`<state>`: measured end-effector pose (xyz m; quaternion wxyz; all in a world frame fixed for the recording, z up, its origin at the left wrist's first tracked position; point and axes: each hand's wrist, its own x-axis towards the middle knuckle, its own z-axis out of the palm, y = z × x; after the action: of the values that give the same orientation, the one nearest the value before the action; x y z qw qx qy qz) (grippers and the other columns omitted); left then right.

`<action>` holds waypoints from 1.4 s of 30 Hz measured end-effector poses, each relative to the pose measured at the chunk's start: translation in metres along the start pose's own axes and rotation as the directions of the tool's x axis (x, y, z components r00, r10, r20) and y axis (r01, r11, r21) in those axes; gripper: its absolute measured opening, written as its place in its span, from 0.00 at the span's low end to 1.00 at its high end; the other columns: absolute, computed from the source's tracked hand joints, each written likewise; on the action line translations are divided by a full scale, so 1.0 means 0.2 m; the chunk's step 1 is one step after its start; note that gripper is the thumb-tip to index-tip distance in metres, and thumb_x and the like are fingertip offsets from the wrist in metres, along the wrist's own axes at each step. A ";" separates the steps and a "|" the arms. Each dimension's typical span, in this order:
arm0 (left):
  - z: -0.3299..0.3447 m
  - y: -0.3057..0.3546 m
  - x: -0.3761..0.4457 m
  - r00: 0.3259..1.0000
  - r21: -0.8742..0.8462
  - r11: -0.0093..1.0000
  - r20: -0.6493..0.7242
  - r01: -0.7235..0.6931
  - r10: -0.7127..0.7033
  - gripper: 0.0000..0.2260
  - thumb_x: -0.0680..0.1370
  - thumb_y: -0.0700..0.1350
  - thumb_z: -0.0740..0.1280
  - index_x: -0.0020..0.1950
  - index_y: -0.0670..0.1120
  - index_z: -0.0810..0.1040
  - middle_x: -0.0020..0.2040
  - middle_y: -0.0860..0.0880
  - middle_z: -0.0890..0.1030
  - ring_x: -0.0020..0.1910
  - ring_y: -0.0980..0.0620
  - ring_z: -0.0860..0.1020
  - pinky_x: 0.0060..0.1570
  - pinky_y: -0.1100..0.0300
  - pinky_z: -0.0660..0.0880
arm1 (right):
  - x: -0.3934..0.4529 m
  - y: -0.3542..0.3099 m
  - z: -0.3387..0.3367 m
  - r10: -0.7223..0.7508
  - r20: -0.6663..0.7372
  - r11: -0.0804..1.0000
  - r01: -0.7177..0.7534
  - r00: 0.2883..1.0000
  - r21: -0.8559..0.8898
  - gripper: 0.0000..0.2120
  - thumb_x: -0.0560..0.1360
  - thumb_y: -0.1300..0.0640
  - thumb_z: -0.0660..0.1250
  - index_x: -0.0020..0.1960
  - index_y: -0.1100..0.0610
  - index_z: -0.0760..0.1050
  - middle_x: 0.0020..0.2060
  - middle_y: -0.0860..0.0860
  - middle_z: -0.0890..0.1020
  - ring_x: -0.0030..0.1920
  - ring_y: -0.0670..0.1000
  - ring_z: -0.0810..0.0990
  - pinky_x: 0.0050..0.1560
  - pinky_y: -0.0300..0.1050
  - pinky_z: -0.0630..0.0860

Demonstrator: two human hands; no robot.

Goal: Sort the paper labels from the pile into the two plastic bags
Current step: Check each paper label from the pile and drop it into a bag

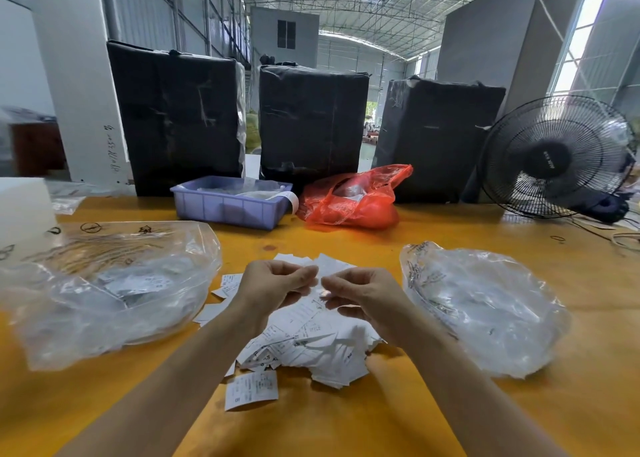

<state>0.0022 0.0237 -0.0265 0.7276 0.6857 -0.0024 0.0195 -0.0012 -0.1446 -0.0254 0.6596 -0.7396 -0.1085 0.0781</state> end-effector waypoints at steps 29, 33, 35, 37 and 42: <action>0.04 0.00 0.00 0.996 -0.364 0.928 0.013 0.082 -0.083 0.12 0.61 0.42 0.74 0.42 0.39 0.81 0.39 0.44 0.84 0.39 0.50 0.83 0.30 0.68 0.76 | 0.02 0.06 0.08 -0.091 0.088 0.995 0.093 0.992 -0.021 0.03 0.71 0.61 0.73 0.39 0.59 0.80 0.37 0.56 0.84 0.36 0.49 0.83 0.37 0.39 0.77; 0.02 0.00 0.01 0.998 -0.287 0.956 -0.018 0.053 -0.061 0.07 0.66 0.38 0.74 0.41 0.39 0.80 0.35 0.45 0.85 0.31 0.54 0.82 0.29 0.68 0.76 | 0.05 0.08 0.02 -0.289 -0.122 0.751 0.145 0.950 -0.645 0.10 0.70 0.53 0.74 0.46 0.59 0.80 0.41 0.53 0.83 0.42 0.51 0.81 0.46 0.46 0.78; 0.01 -0.02 0.02 0.997 -0.245 0.968 -0.044 0.052 -0.064 0.06 0.66 0.37 0.74 0.40 0.39 0.80 0.34 0.46 0.84 0.30 0.55 0.81 0.28 0.68 0.75 | 0.06 0.11 -0.03 -0.213 -0.133 0.656 0.041 0.968 -0.754 0.20 0.68 0.47 0.74 0.54 0.58 0.79 0.49 0.51 0.82 0.49 0.50 0.79 0.52 0.45 0.76; 0.00 -0.03 0.02 0.997 -0.199 0.979 -0.058 0.044 -0.057 0.06 0.67 0.36 0.75 0.39 0.40 0.79 0.31 0.47 0.82 0.27 0.56 0.79 0.28 0.68 0.74 | 0.06 0.14 -0.06 -0.080 -0.117 0.584 -0.049 0.990 -0.810 0.30 0.65 0.42 0.75 0.61 0.58 0.76 0.57 0.51 0.80 0.56 0.51 0.77 0.57 0.46 0.74; -0.03 -0.05 0.03 0.997 -0.093 0.995 -0.077 0.022 -0.030 0.05 0.68 0.36 0.75 0.39 0.39 0.80 0.30 0.47 0.81 0.28 0.54 0.74 0.28 0.67 0.71 | 0.08 0.17 -0.07 -0.173 -0.202 0.678 -0.033 0.964 -0.734 0.14 0.67 0.57 0.76 0.52 0.58 0.81 0.43 0.48 0.81 0.43 0.47 0.77 0.37 0.30 0.70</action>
<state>0.0094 0.0300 -0.0371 0.7583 0.6500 0.0343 0.0369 0.0205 -0.1582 -0.0574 0.3197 -0.9401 -0.0733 -0.0930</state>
